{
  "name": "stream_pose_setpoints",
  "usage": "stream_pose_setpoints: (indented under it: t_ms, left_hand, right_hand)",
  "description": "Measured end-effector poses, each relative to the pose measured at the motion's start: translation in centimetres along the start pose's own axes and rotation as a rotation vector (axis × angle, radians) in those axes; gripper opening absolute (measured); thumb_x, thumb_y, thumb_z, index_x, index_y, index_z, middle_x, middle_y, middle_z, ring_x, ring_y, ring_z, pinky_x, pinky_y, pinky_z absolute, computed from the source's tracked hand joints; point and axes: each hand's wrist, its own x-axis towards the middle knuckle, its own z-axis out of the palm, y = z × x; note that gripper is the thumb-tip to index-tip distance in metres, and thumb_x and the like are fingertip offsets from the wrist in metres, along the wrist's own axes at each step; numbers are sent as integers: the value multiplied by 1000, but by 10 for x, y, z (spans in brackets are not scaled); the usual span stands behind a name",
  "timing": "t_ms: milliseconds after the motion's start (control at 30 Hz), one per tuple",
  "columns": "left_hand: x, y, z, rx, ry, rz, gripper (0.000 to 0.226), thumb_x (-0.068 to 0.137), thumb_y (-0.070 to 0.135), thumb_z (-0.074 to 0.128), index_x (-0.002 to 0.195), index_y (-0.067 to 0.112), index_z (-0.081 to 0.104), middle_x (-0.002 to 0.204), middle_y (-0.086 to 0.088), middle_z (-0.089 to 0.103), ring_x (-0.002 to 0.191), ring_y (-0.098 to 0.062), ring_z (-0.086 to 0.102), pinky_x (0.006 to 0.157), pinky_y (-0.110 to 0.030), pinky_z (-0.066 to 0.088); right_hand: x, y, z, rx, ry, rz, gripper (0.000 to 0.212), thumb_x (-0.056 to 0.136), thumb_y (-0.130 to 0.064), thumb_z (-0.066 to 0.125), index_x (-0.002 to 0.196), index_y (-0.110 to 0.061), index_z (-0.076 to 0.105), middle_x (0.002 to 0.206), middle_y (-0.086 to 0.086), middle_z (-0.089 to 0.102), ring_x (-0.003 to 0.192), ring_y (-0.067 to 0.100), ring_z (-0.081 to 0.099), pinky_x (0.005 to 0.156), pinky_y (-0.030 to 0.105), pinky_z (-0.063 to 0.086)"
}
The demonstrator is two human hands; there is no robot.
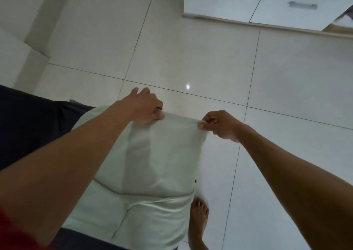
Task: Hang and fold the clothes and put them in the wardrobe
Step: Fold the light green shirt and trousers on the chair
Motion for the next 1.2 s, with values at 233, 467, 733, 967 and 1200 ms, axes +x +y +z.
stream_pose_setpoints:
  t_ms: [233,467,733,967,1200]
  left_hand:
    - [6,-23,-20,54,-20,55,43,76,77,53,92,38,62,91,10,44,115,-19,38,104,-40,28]
    - [-14,-19,-50,232,58,68,49,62,76,67,55,32,46,85,14,45,102,-16,43,101,-38,35]
    - [-68,-25,-27,-116,80,103,37,63,42,79,66,28,45,71,10,46,73,-18,48,66,-31,41]
    - [-135,-35,2,176,133,68,20,84,50,57,96,35,63,97,10,65,89,-15,63,86,-34,46]
    - [-201,-31,51,172,142,-88,21,80,48,58,89,30,63,98,7,67,86,-17,65,81,-32,47]
  right_hand:
    - [-5,2,-10,-247,-127,-29,26,78,-34,83,96,-25,66,93,-2,69,84,18,63,73,31,51]
    - [-26,12,-5,-459,27,-130,11,94,-36,63,91,-29,55,82,0,63,74,21,60,62,33,46]
    - [-79,28,21,-806,318,-247,12,100,-32,49,105,-22,49,97,-5,60,83,26,59,64,35,46]
    - [-117,54,70,-991,530,-239,24,91,-23,68,93,-15,45,79,2,54,39,34,49,41,26,21]
    - [-157,53,140,-990,475,-49,19,87,-12,66,103,-11,57,75,4,62,47,28,60,41,30,40]
